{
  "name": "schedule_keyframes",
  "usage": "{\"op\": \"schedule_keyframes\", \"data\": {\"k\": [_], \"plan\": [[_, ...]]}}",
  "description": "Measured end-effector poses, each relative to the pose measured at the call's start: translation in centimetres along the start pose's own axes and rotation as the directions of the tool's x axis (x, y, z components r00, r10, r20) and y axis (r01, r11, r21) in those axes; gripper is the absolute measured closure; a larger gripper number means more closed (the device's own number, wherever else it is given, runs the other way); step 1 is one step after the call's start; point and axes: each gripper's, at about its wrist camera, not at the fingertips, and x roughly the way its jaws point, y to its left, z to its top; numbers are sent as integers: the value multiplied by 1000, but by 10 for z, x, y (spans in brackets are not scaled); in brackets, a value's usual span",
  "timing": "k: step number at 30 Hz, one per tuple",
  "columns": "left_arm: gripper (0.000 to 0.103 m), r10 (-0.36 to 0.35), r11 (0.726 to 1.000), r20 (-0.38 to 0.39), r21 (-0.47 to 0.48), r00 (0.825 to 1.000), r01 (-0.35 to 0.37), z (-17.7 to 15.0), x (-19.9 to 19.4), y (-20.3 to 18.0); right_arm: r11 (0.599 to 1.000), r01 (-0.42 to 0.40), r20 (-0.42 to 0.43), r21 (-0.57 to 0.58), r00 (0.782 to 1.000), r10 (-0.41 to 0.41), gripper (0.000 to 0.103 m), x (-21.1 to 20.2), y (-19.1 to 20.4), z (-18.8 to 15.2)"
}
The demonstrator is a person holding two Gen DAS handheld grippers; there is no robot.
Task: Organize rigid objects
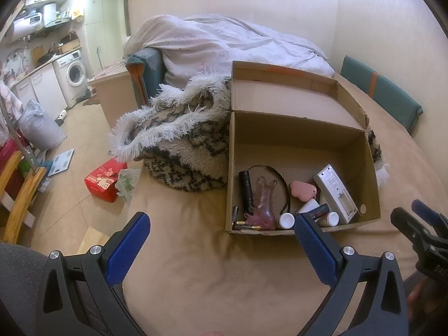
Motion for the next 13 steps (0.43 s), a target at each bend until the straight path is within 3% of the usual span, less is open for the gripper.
{"op": "schedule_keyframes", "data": {"k": [13], "plan": [[0, -2, 1000, -3, 6, 1000, 2, 0, 0, 0, 1000, -1, 0, 7, 1000, 1, 0, 0, -1, 2]]}}
